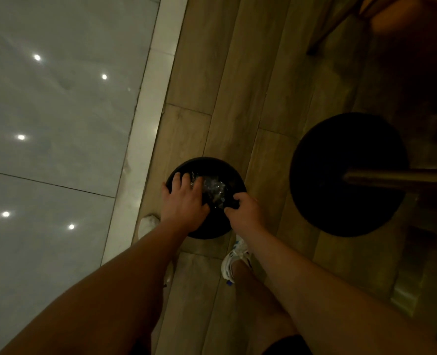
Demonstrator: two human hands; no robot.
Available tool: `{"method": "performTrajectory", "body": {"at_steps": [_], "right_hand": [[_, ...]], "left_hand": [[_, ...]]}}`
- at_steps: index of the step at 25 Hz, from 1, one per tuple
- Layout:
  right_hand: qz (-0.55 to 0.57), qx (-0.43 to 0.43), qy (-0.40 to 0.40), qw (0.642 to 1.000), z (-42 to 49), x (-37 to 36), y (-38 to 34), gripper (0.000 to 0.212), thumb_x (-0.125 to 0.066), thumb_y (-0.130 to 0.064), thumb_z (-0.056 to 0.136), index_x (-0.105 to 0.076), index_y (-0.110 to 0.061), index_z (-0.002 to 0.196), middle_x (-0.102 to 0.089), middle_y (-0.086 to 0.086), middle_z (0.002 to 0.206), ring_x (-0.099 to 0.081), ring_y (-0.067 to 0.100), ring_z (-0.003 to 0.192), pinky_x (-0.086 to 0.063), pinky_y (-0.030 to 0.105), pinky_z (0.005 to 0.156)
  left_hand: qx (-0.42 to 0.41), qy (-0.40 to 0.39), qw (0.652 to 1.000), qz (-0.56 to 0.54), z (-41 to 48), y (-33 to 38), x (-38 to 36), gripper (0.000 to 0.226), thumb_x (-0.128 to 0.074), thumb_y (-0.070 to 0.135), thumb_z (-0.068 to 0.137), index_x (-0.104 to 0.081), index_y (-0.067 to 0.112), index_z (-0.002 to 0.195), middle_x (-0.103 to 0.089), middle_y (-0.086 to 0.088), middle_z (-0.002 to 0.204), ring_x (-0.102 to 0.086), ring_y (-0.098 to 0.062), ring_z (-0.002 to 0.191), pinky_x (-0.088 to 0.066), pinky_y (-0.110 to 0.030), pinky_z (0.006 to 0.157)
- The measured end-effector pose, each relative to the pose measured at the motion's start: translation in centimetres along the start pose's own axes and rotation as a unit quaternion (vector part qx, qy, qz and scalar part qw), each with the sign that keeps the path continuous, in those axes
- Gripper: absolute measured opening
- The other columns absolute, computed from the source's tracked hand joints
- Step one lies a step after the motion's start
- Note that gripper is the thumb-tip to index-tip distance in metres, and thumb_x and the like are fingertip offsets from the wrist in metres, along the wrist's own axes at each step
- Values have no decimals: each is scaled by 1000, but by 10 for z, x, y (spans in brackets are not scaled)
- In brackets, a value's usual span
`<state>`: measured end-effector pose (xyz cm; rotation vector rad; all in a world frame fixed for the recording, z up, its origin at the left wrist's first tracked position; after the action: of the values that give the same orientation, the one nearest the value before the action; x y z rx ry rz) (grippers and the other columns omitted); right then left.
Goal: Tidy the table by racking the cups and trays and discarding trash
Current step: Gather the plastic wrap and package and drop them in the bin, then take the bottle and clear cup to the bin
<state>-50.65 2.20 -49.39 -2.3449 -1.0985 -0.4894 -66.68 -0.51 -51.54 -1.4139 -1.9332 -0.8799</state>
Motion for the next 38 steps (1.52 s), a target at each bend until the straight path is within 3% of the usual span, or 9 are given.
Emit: {"method": "performTrajectory", "body": {"at_steps": [5,9,12,17,20,26,30,35,38], "right_hand": [[2,17,-24,1000,-60,38,-25,47,-67,-31,86,-55,-19,129,-60,12,126,-60,32,110,-53,47,92],[-34,52,-74,995,-130,77,-39,44,-67,-38,84,-59,-20,124,-66,7,118,-63,26,105,-54,39,88],[-76,111,-84,987,-200,112,-44,42,-66,-40,85,-60,-22,123,-68,4,113,-63,21,101,-49,30,76],[-86,198,-94,972,-294,164,-28,42,-61,-44,88,-56,-29,127,-66,-6,107,-61,12,92,-49,28,72],[-54,222,-34,973,-340,190,-4,35,-62,-42,88,-59,-30,122,-66,-8,104,-61,11,92,-52,30,76],[55,135,123,982,-410,199,63,34,-63,-41,88,-61,-28,119,-69,-6,106,-62,13,94,-49,29,81],[57,63,134,987,-445,190,122,40,-63,-47,86,-60,-28,121,-68,-5,111,-60,12,93,-45,26,76],[43,46,109,992,-461,205,186,44,-64,-45,86,-60,-23,124,-66,0,119,-60,17,103,-39,23,74],[22,65,107,992,-456,232,228,42,-61,-47,87,-60,-24,122,-66,1,120,-60,18,104,-41,24,75]], "left_hand": [[-23,-32,999,19,-51,6,74,57,-53,42,86,-44,19,137,-52,-12,128,-51,-32,117,-44,-46,92],[-34,-99,994,-6,-114,19,129,46,-56,37,87,-54,18,129,-60,-9,113,-61,-25,97,-47,-34,72],[-50,-126,990,-33,-172,32,169,42,-60,32,86,-59,18,126,-67,-7,110,-64,-21,93,-50,-31,74],[-20,-60,992,-105,-253,47,193,43,-61,36,86,-58,29,128,-68,1,105,-55,-8,81,-43,-24,66],[-44,-68,988,-128,-290,55,186,44,-62,38,87,-57,32,129,-61,10,95,-56,-4,79,-41,-20,65],[-131,-148,980,-22,-321,52,178,50,-61,40,88,-55,26,136,-63,-4,130,-60,-18,117,-46,-29,93],[-185,-120,975,-10,-335,82,185,48,-60,37,90,-55,24,136,-64,-4,127,-63,-17,110,-48,-26,84],[-223,-114,968,16,-349,127,186,48,-59,38,91,-55,24,137,-64,-1,127,-62,-16,111,-51,-27,90],[-221,-64,973,2,-353,167,193,35,-60,38,92,-63,28,125,-67,6,107,-63,-10,93,-50,-25,78]]}}
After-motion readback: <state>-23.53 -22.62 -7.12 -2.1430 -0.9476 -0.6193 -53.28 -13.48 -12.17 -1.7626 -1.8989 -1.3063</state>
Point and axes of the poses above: each hand's wrist, its own z-axis towards the middle knuckle, its own x-axis out of the back of the hand, y = z × x, the point moved 1 cm from there along z, towards the middle knuckle
